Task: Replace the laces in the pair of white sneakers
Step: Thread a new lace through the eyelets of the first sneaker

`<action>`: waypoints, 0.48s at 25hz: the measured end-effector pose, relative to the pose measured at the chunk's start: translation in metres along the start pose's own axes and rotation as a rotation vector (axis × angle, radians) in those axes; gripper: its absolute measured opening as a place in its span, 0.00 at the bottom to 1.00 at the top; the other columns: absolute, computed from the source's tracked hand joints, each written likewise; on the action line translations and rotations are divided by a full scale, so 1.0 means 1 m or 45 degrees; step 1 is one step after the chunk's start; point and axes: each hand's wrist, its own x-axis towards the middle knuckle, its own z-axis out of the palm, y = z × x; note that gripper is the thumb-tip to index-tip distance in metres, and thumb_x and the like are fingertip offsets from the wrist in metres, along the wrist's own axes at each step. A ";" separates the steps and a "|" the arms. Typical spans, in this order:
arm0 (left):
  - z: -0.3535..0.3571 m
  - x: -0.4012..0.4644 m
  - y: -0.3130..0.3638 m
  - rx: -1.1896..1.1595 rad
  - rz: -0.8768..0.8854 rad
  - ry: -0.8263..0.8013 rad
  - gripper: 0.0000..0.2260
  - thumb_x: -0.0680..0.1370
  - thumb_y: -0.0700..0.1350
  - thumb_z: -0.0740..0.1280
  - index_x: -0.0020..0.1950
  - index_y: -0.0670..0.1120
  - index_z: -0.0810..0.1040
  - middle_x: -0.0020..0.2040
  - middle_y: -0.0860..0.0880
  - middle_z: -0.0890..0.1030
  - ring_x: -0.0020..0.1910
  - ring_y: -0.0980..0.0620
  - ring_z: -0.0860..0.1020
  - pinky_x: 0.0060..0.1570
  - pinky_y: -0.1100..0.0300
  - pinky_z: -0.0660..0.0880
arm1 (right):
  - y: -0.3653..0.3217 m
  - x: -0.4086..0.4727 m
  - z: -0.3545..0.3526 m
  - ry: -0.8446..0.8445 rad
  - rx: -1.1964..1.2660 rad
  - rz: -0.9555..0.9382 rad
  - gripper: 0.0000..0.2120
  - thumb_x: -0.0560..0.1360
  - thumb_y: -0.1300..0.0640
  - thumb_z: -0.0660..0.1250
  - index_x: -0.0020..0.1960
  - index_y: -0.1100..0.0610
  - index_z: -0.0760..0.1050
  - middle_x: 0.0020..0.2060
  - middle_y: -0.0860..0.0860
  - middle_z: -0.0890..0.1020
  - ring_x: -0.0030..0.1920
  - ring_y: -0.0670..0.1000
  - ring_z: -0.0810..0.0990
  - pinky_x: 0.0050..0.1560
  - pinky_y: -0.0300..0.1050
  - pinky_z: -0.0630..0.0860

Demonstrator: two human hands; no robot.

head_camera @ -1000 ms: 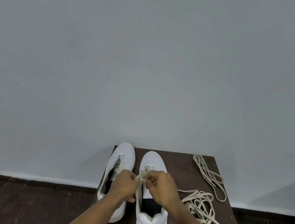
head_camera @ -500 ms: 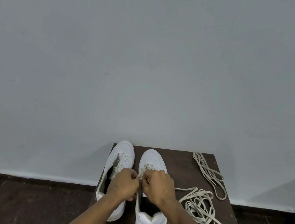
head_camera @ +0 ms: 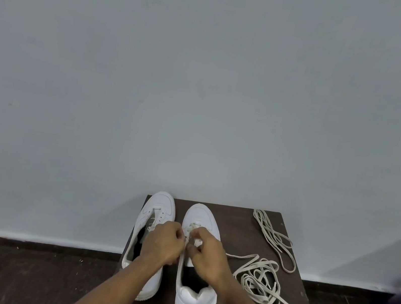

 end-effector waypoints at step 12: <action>-0.123 0.011 0.076 -1.962 -0.048 0.153 0.11 0.79 0.35 0.53 0.39 0.43 0.70 0.29 0.47 0.75 0.25 0.52 0.76 0.38 0.57 0.79 | 0.014 -0.060 0.021 -0.177 -0.586 -0.521 0.18 0.76 0.45 0.56 0.63 0.50 0.67 0.54 0.50 0.78 0.53 0.53 0.74 0.59 0.48 0.66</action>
